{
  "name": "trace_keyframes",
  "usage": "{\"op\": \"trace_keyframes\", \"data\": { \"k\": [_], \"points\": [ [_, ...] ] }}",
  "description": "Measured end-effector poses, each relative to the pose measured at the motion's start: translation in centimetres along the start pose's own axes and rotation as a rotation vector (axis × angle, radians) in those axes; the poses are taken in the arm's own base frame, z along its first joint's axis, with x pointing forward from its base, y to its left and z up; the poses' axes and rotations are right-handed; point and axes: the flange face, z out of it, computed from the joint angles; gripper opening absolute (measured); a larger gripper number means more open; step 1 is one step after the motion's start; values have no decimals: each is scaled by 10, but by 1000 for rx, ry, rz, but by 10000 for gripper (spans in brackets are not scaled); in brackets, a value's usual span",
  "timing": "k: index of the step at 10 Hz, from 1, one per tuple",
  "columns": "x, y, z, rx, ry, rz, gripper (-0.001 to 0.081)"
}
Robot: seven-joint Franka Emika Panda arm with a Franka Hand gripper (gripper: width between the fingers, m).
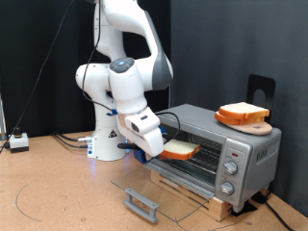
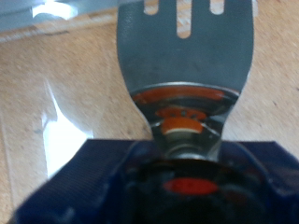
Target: Make a piece of toast with the oven
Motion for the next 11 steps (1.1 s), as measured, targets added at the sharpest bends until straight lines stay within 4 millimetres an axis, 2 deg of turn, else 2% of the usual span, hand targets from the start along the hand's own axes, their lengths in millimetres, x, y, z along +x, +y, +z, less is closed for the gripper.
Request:
{"op": "trace_keyframes", "data": {
  "k": [5, 7, 11],
  "points": [
    [-3, 53, -20, 21, 40, -12, 413],
    [1, 61, -29, 38, 46, -20, 413],
    [0, 68, -33, 35, 32, -28, 413]
  ]
}}
